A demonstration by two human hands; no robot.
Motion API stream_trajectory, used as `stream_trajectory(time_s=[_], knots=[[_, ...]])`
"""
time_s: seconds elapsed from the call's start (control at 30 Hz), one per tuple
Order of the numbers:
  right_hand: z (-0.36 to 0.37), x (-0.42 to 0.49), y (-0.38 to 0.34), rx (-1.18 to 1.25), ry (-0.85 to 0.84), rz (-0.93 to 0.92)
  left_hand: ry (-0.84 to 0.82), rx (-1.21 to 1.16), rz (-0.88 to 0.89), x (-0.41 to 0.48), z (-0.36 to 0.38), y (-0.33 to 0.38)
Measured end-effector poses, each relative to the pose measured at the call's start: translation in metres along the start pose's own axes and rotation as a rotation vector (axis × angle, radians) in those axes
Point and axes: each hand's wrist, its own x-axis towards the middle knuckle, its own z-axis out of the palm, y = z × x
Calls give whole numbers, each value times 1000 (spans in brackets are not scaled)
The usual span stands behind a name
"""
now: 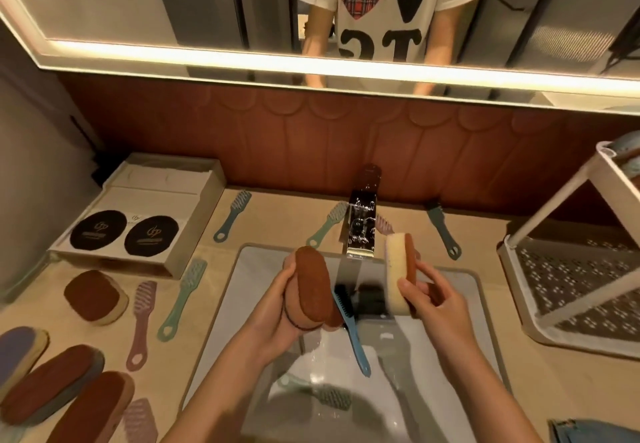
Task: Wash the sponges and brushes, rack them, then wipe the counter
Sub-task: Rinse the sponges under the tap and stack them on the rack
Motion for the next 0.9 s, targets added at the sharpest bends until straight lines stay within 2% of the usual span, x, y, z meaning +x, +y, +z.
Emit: stream_trajectory(time_s=[0.3, 0.6, 0.73, 0.9], knots=[[29, -45, 12, 18, -126, 6, -80, 311, 125, -23, 22, -31], [31, -59, 10, 77, -151, -3, -134, 306, 105, -33, 29, -38], [30, -63, 8, 24, -183, 13, -135, 359, 132, -38, 31, -38], [11, -58, -10, -154, -262, 23, -151, 667, 168, -48, 29, -9]])
